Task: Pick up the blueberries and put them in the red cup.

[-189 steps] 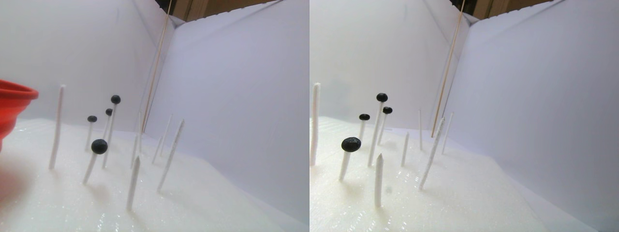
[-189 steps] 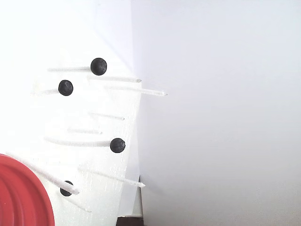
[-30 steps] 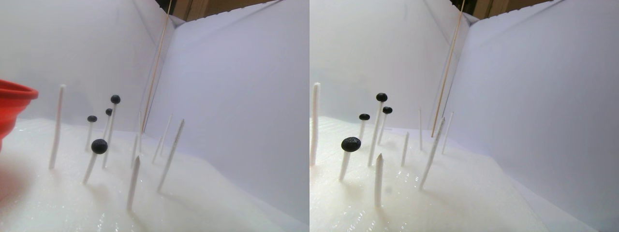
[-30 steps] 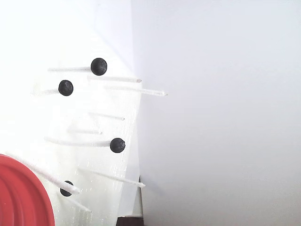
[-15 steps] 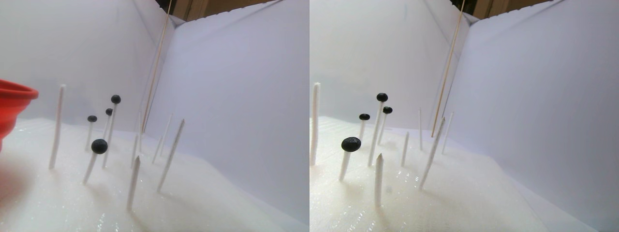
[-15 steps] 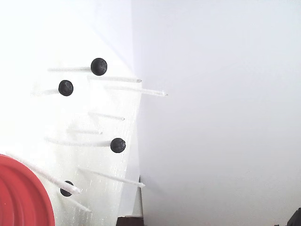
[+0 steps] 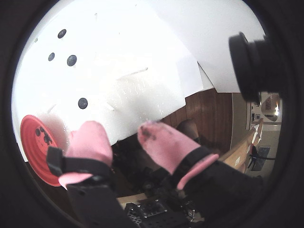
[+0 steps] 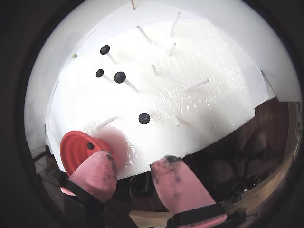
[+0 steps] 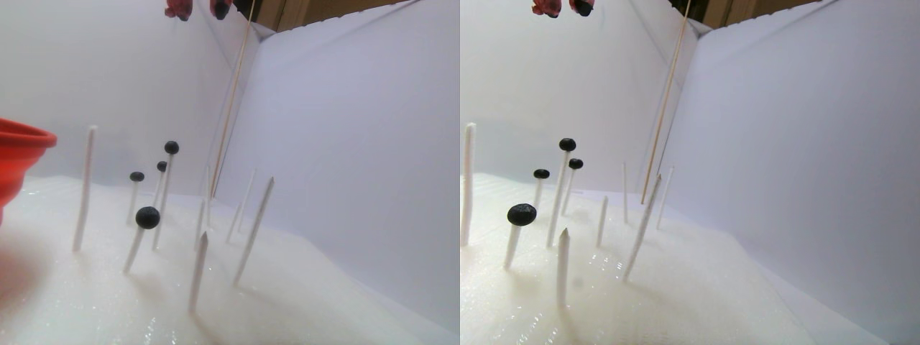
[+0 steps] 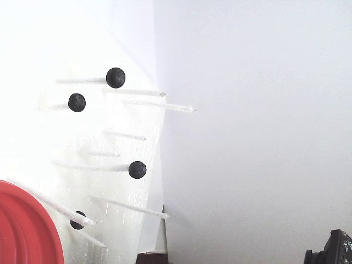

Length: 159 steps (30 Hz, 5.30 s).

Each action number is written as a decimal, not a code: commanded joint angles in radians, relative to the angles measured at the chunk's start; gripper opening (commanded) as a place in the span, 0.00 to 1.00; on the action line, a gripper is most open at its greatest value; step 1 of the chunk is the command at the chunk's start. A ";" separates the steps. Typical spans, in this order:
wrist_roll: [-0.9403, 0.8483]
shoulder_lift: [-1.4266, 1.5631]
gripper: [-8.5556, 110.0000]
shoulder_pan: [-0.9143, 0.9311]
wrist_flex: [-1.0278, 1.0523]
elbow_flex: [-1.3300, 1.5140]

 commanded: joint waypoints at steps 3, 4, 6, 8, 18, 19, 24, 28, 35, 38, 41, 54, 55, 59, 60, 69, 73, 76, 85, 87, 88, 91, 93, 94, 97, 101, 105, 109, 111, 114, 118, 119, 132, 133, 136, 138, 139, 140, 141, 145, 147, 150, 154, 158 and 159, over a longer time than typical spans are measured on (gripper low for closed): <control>-0.017 -0.037 0.20 -0.006 -0.066 -0.015; -0.020 -0.049 0.20 -0.006 -0.080 -0.015; -0.026 -0.080 0.20 -0.006 -0.107 -0.017; -0.031 -0.112 0.20 -0.005 -0.129 -0.023; -0.044 -0.198 0.20 -0.011 -0.196 -0.038; -0.046 -0.201 0.20 -0.014 -0.201 -0.038; -0.060 -0.233 0.20 -0.017 -0.250 -0.017; -0.066 -0.279 0.20 -0.026 -0.288 -0.014; -0.089 -0.360 0.20 -0.029 -0.382 -0.011; -0.094 -0.391 0.21 -0.032 -0.422 -0.006; -0.095 -0.422 0.21 -0.038 -0.446 -0.009; -0.112 -0.525 0.23 -0.067 -0.546 -0.014; -0.112 -0.534 0.23 -0.069 -0.555 -0.014; -0.118 -0.568 0.23 -0.072 -0.581 -0.020; -0.120 -0.578 0.23 -0.074 -0.586 -0.023; -0.133 -0.664 0.23 -0.080 -0.658 -0.028; -0.137 -0.716 0.23 -0.083 -0.696 -0.035; -0.137 -0.744 0.23 -0.089 -0.713 -0.044; -0.130 -0.799 0.23 -0.114 -0.758 -0.066; -0.130 -0.811 0.23 -0.115 -0.769 -0.072; -0.129 -0.819 0.23 -0.115 -0.775 -0.074; -0.129 -0.839 0.23 -0.118 -0.799 -0.077; -0.129 -0.853 0.23 -0.120 -0.808 -0.087; -0.127 -0.861 0.23 -0.120 -0.813 -0.091; -0.130 -0.879 0.23 -0.120 -0.831 -0.100; -0.137 -0.905 0.23 -0.120 -0.859 -0.110; -0.135 -0.927 0.23 -0.121 -0.876 -0.120; -0.133 -0.950 0.23 -0.130 -0.896 -0.126; -0.133 -0.966 0.23 -0.135 -0.908 -0.129; -0.132 -0.985 0.23 -0.135 -0.923 -0.132; -0.126 -0.996 0.23 -0.140 -0.937 -0.133; -0.124 -0.997 0.22 -0.141 -0.940 -0.133; -0.103 -1.005 0.19 -0.147 -0.976 -0.124; -0.103 -1.006 0.19 -0.149 -0.977 -0.124; -0.103 -1.014 0.18 -0.149 -0.985 -0.124; -0.104 -1.019 0.18 -0.149 -0.991 -0.123; -0.104 -1.022 0.18 -0.149 -0.992 -0.123; -0.106 -1.023 0.18 -0.149 -0.994 -0.123; -0.107 -1.026 0.17 -0.149 -0.996 -0.123; -0.109 -1.031 0.17 -0.149 -0.999 -0.123; -0.109 -1.029 0.17 -0.150 -0.999 -0.121; -0.109 -1.015 0.17 -0.152 -0.999 -0.114; -0.110 -0.992 0.16 -0.156 -0.999 -0.101; -0.112 -0.956 0.16 -0.167 -0.999 -0.083; -0.114 -0.945 0.16 -0.167 -0.999 -0.078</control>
